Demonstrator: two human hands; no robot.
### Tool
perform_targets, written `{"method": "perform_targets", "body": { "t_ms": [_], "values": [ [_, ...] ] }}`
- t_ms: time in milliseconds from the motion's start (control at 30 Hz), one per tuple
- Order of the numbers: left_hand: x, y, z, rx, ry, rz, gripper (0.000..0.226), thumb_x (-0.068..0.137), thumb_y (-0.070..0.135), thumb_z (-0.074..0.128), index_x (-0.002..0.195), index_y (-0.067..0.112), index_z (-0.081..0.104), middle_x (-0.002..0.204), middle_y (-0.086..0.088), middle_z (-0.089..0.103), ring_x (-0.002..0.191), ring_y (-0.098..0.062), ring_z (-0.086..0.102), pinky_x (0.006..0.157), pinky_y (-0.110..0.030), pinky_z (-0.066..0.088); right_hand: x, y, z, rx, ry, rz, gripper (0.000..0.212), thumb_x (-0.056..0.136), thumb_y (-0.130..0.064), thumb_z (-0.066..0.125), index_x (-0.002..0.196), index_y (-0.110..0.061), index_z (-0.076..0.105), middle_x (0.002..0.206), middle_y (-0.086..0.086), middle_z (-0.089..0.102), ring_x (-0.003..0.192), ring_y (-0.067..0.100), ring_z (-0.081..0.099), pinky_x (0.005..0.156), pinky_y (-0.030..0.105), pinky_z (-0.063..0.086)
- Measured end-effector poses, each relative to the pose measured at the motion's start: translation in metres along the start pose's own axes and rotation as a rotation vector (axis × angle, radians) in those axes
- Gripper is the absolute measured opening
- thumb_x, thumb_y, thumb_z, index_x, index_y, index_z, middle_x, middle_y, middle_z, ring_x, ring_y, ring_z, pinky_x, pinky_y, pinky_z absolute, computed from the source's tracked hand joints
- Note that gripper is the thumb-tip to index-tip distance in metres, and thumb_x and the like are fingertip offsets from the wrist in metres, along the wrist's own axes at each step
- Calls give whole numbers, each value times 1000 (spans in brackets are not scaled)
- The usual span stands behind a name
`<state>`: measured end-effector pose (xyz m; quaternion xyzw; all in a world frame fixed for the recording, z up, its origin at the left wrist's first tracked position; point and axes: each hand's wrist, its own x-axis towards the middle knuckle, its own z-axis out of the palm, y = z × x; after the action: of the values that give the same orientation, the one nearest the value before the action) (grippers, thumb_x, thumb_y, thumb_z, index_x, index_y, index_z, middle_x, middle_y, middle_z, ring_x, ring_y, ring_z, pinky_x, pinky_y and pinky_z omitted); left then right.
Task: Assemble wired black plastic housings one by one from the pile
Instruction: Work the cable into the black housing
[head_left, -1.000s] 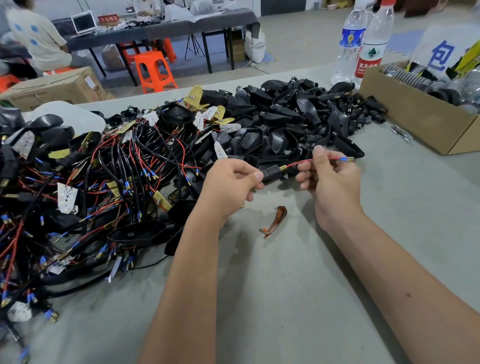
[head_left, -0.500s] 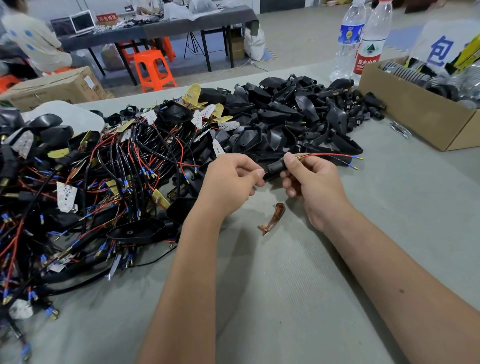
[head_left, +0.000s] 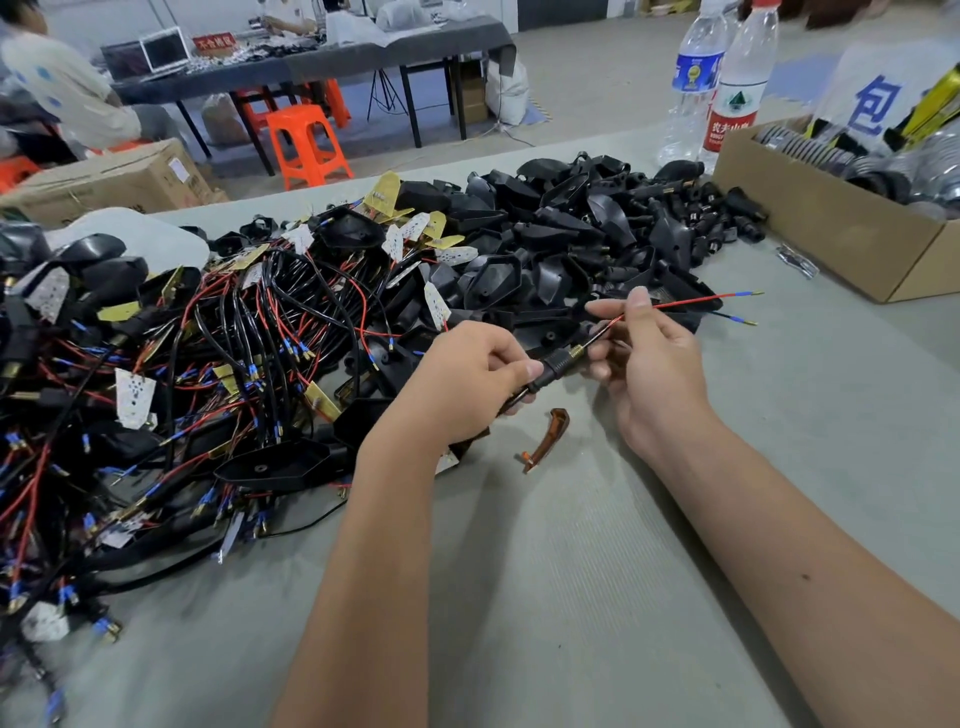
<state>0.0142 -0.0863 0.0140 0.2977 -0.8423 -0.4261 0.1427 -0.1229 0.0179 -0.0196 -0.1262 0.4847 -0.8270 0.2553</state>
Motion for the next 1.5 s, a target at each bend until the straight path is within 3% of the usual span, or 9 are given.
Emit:
{"method": "perform_targets", "body": {
  "t_ms": [233,400,567,733,900,1067,1133,1300,1500],
  "values": [
    [0,3,2,-99,67,55,17,102,16,62,86,10,68,75,-7,75,61,-20,70,57,-30,58,-6,-2,1,-153,-187,57,33,106,-32,56,100,-3,70,61,6,61,46,11,51,42,19,41],
    [-1,-1,-3,-94,37,48,17,101,16,63,86,11,68,74,-5,76,68,-17,70,71,-42,61,-5,-4,-2,-86,-109,18,31,106,-27,57,90,-5,74,69,5,55,55,11,46,43,19,36],
    [-4,-6,-10,-177,29,33,19,102,13,62,85,8,67,71,-8,74,67,-20,71,71,-38,63,-4,-3,-3,-54,-69,-5,31,106,-30,56,91,-9,73,67,2,56,55,12,50,42,21,37],
    [-4,-4,-7,-215,40,10,18,102,12,61,86,5,65,73,-12,70,62,-20,64,61,-35,57,-5,-1,-1,-267,-236,37,32,101,-28,65,105,3,64,79,13,63,56,15,57,42,23,42],
    [-4,-1,-7,-252,34,53,18,103,13,61,90,2,65,75,-11,69,65,-23,62,65,-38,55,-6,-3,-2,-270,-298,56,21,100,-16,65,90,2,68,78,14,72,59,13,65,49,21,49],
    [-11,-9,-24,-99,-28,38,40,71,45,87,105,30,71,103,4,74,101,-11,71,88,-27,55,0,-5,-6,-50,-164,151,18,100,-16,64,91,-1,67,69,7,70,58,11,64,52,17,50],
    [-14,-14,-30,-96,-58,12,53,63,38,91,110,36,68,111,1,74,109,-19,69,96,-39,56,2,-6,-7,27,-131,181,17,100,-16,65,89,-3,67,70,8,70,60,12,65,52,17,51],
    [-17,-15,-33,-319,-42,39,39,80,12,86,114,19,69,95,-12,77,77,-27,70,71,-36,60,4,-6,-8,76,-120,193,15,101,-14,63,92,-2,67,76,9,72,63,12,67,53,18,52],
    [-18,-16,-36,-355,36,65,33,89,1,75,118,16,70,99,-12,74,77,-23,74,65,-26,58,2,-9,-7,86,-118,196,13,101,-13,64,91,-5,68,78,10,70,63,12,66,52,18,52]
  ]
}}
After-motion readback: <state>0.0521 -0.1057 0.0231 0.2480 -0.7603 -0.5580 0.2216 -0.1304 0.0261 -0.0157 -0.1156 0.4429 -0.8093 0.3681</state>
